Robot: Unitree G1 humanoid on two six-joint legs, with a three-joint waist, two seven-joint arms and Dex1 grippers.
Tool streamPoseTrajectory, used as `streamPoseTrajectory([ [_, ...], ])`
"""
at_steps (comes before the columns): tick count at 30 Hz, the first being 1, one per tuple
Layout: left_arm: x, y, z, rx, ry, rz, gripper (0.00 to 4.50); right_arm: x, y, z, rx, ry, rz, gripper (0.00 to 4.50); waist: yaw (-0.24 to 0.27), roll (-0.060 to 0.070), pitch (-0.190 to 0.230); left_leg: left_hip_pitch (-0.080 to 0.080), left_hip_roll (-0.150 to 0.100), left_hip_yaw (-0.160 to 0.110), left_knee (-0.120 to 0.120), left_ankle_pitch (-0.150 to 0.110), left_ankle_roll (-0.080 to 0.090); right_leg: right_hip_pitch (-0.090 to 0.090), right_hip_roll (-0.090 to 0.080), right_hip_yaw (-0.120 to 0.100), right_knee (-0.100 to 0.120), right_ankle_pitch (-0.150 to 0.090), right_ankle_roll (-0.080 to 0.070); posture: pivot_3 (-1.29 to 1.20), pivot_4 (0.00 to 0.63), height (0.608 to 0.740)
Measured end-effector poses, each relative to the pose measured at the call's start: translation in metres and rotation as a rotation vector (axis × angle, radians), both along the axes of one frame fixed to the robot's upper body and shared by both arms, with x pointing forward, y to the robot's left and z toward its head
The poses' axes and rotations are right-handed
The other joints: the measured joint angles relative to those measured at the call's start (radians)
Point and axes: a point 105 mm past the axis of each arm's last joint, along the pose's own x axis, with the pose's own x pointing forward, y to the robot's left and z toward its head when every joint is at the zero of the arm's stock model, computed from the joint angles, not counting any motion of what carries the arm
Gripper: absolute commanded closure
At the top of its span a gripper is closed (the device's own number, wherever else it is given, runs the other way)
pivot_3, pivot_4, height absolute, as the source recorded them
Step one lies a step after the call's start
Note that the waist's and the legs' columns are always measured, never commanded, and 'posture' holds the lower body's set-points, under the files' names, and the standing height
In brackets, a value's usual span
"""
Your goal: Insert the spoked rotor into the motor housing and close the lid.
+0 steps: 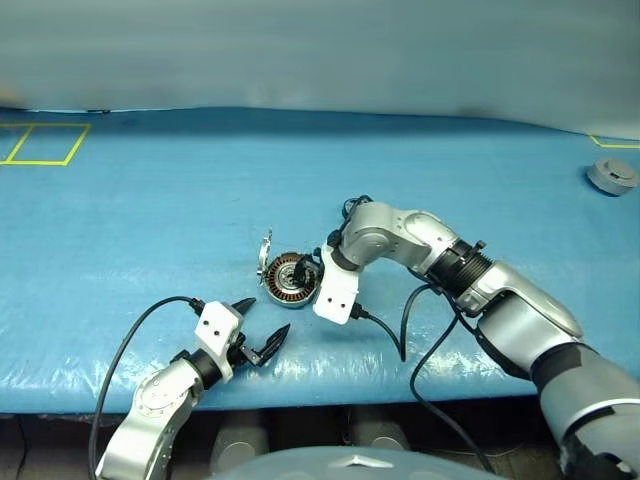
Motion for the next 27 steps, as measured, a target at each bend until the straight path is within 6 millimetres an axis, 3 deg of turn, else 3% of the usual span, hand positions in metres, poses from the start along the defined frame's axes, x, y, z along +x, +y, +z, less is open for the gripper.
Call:
streamPoseTrajectory([
  [2,0.0,0.0,0.0,-0.001,-0.001,0.0,0.0,0.002,-0.001,-0.001,0.014,0.007,-0.028,2.47,0.001,0.0,0.0,0.001,0.0,0.0,0.0,0.0,0.0,0.001,0.0,0.0,0.0,0.0,0.0,0.0,0.15,0.74],
  [6,0.001,0.0,0.001,-0.001,-0.004,-0.001,0.0,0.004,-0.002,-0.006,0.069,0.027,-0.109,2.47,0.0,0.0,0.0,0.006,0.0,0.0,0.0,0.0,0.0,0.006,0.0,0.0,0.0,0.0,0.0,0.0,0.15,0.74],
  [11,0.002,-0.001,0.002,-0.002,-0.01,-0.004,0.0,0.001,-0.008,-0.009,0.143,0.117,-0.38,2.47,0.007,0.0,-0.001,0.015,0.0,-0.001,0.0,0.0,0.0,0.013,-0.001,0.0,0.0,-0.001,-0.001,0.0,0.15,0.74],
  [18,0.003,-0.001,0.002,-0.001,-0.013,-0.006,0.0,-0.024,-0.026,-0.011,0.168,0.254,-0.683,2.47,0.027,0.0,-0.003,0.014,-0.001,-0.002,0.0,-0.001,0.001,0.012,-0.002,-0.002,-0.003,-0.001,-0.001,0.0,0.15,0.74],
  [27,0.005,-0.002,0.005,0.013,-0.035,-0.018,0.0,-0.031,-0.014,-0.009,0.394,0.436,-1.081,2.47,0.016,-0.001,-0.004,0.015,0.0,-0.002,0.0,-0.001,0.0,0.011,-0.001,-0.002,-0.003,-0.001,-0.001,0.0,0.15,0.74],
])
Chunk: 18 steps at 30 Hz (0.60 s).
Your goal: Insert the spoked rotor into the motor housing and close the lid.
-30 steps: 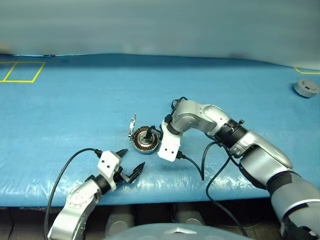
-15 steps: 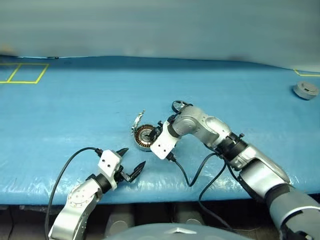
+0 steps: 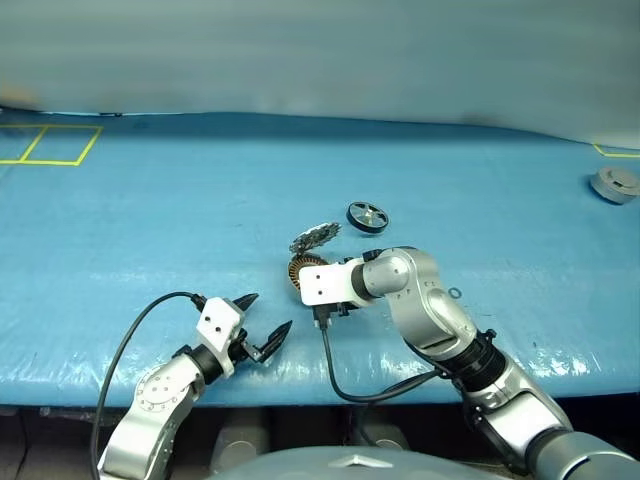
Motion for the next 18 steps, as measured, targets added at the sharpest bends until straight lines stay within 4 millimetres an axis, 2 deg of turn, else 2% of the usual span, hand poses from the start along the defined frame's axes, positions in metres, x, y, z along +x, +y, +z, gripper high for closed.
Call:
streamPoseTrajectory([
  [7,0.002,0.002,-0.001,0.022,-0.017,0.013,0.0,0.0,0.011,-0.001,0.058,0.055,-0.156,2.47,-0.01,-0.003,-0.002,0.0,0.0,-0.003,0.0,0.0,0.0,0.0,0.0,0.0,0.0,0.0,0.0,0.0,0.15,0.74],
  [15,0.003,0.002,-0.002,0.023,-0.015,0.012,0.0,-0.004,0.021,0.001,0.097,0.09,-0.23,2.47,-0.019,-0.008,-0.006,0.0,0.0,-0.003,-0.004,-0.001,-0.001,-0.002,0.0,0.0,-0.001,-0.001,-0.001,0.0,0.15,0.74],
  [17,0.003,0.002,-0.002,0.023,-0.016,0.012,0.0,-0.004,0.024,0.001,0.107,0.092,-0.241,1.75,-0.022,-0.009,-0.006,0.0,0.001,-0.003,-0.005,-0.001,-0.001,-0.002,0.0,0.0,-0.001,-0.001,-0.001,0.0,0.15,0.74],
  [18,0.003,0.002,-0.002,0.023,-0.016,0.011,0.0,-0.005,0.027,0.001,0.116,0.102,-0.24,1.53,-0.023,-0.008,-0.006,0.0,0.001,-0.003,-0.005,-0.001,-0.001,-0.003,0.0,0.0,-0.001,-0.001,-0.001,0.0,0.15,0.74],
])
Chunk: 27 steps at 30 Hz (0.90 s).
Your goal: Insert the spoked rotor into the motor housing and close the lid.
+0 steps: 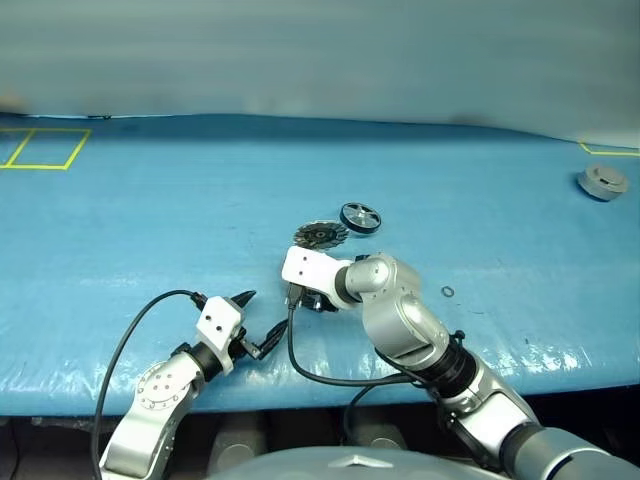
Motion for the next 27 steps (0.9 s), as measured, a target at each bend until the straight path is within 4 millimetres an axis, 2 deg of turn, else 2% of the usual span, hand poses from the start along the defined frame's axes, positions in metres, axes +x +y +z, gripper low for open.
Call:
streamPoseTrajectory([
  [3,-0.001,0.001,-0.002,0.005,0.011,0.001,0.0,-0.007,0.012,-0.004,0.026,0.045,0.007,0.53,0.001,0.002,0.001,-0.004,0.0,0.0,-0.001,0.0,0.0,-0.004,0.0,0.0,0.0,0.0,0.0,0.0,0.15,0.74],
  [15,0.001,0.003,-0.001,-0.007,-0.001,0.019,0.0,-0.005,0.018,0.004,0.063,0.137,-0.137,0.53,0.006,0.002,0.002,-0.01,-0.001,0.0,0.0,0.0,0.0,-0.009,-0.001,0.0,0.0,0.0,0.0,0.0,0.15,0.74],
  [20,0.002,0.002,0.002,-0.013,-0.015,0.011,0.0,-0.005,0.015,0.008,0.075,0.162,-0.193,0.53,0.007,0.002,0.002,-0.018,-0.001,-0.001,0.002,0.0,0.0,-0.011,-0.001,-0.001,0.0,0.001,0.002,0.0,0.15,0.74],
  [27,0.004,0.001,0.007,-0.01,-0.037,-0.016,0.0,-0.006,0.009,0.014,0.1,0.208,-0.268,0.53,0.006,0.004,0.003,-0.019,-0.001,-0.002,0.002,0.0,0.0,-0.012,-0.001,-0.002,0.0,0.001,0.002,0.0,0.15,0.74],
])
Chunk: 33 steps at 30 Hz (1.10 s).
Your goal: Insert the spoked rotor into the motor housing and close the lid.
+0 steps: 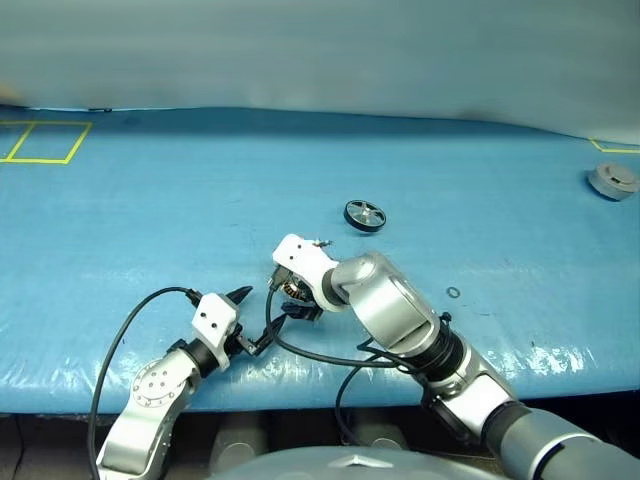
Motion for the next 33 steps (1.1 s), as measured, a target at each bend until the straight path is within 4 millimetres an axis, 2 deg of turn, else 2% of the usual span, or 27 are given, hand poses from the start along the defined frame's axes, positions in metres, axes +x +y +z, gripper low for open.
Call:
streamPoseTrajectory([
  [2,0.001,0.001,0.001,0.002,-0.004,-0.003,0.0,0.001,0.001,0.005,0.031,0.006,-0.007,0.53,-0.001,0.0,0.0,0.0,0.0,0.0,0.0,0.0,0.0,0.0,0.001,0.0,0.0,0.0,0.0,0.0,0.15,0.74],
  [5,-0.005,-0.011,-0.008,-0.013,0.04,-0.058,0.0,-0.014,0.029,0.034,0.169,-0.021,0.109,0.53,-0.012,0.004,0.003,-0.001,0.001,0.0,-0.001,0.0,0.0,-0.001,0.002,0.001,0.0,0.003,0.006,0.0,0.15,0.74],
  [6,-0.005,-0.013,-0.008,-0.016,0.042,-0.069,0.0,-0.017,0.033,0.039,0.189,-0.026,0.136,0.53,-0.013,0.003,0.003,-0.001,0.001,-0.002,-0.001,0.0,0.0,-0.001,0.002,-0.001,0.0,0.003,0.006,0.0,0.15,0.74],
  [9,-0.006,-0.013,-0.008,-0.014,0.046,-0.075,0.0,-0.017,0.03,0.042,0.206,-0.027,0.139,0.53,-0.009,0.005,0.004,-0.002,0.0,-0.003,-0.001,0.0,0.0,0.0,0.001,-0.003,0.0,0.002,0.005,0.0,0.15,0.74],
  [12,-0.006,-0.013,-0.008,-0.015,0.047,-0.083,0.0,-0.014,0.018,0.045,0.215,-0.024,0.128,0.53,-0.011,0.005,0.004,-0.002,0.0,-0.002,0.0,0.0,0.0,0.0,0.0,-0.002,0.0,0.002,0.005,0.0,0.15,0.74],
  [17,-0.007,-0.012,-0.009,-0.007,0.061,-0.099,0.0,-0.014,-0.01,0.055,0.278,-0.008,0.121,0.53,-0.011,0.005,0.004,-0.002,0.0,-0.002,0.0,0.0,0.0,0.0,0.001,-0.002,0.0,0.002,0.005,0.0,0.15,0.74],
  [19,-0.007,-0.011,-0.01,-0.003,0.062,-0.096,0.0,-0.022,-0.027,0.057,0.308,-0.003,0.135,0.53,-0.007,0.005,0.005,-0.002,0.0,-0.003,-0.001,0.0,0.0,0.0,0.001,-0.003,-0.001,0.002,0.006,0.0,0.15,0.74],
  [24,-0.008,-0.004,-0.012,0.009,0.059,-0.055,0.0,-0.018,-0.064,0.05,0.455,-0.099,-0.013,0.53,-0.003,0.005,0.005,-0.002,0.0,-0.001,-0.002,0.0,0.0,0.0,0.002,-0.002,-0.001,0.001,0.007,0.0,0.15,0.74],
  [26,-0.01,-0.001,-0.01,0.013,0.034,-0.035,0.0,-0.006,-0.085,0.048,0.534,-0.205,-0.183,0.53,-0.002,0.005,0.005,-0.002,0.0,-0.001,-0.001,0.0,0.0,0.0,0.002,-0.002,-0.001,0.001,0.007,0.0,0.15,0.74],
  [29,-0.011,0.003,-0.008,0.021,0.002,-0.019,0.0,0.008,-0.12,0.038,0.564,-0.32,-0.453,0.53,0.0,0.005,0.005,-0.002,0.0,0.0,0.0,0.0,0.0,0.001,0.002,0.0,-0.001,0.001,0.008,0.0,0.15,0.74],
  [31,-0.013,0.002,-0.007,0.002,0.008,-0.025,0.0,0.014,-0.148,0.023,0.544,-0.404,-0.669,0.53,0.0,0.005,0.005,-0.001,0.0,0.001,0.0,0.0,0.0,0.001,0.002,0.001,-0.001,-0.001,0.009,0.0,0.15,0.74],
  [33,-0.014,0.001,-0.006,-0.026,0.009,-0.033,0.0,0.012,-0.175,0.001,0.429,-0.465,-0.805,0.53,0.001,0.005,0.005,-0.001,-0.001,0.002,0.001,0.0,0.0,0.001,0.001,0.002,-0.001,-0.002,0.007,0.0,0.15,0.74],
])
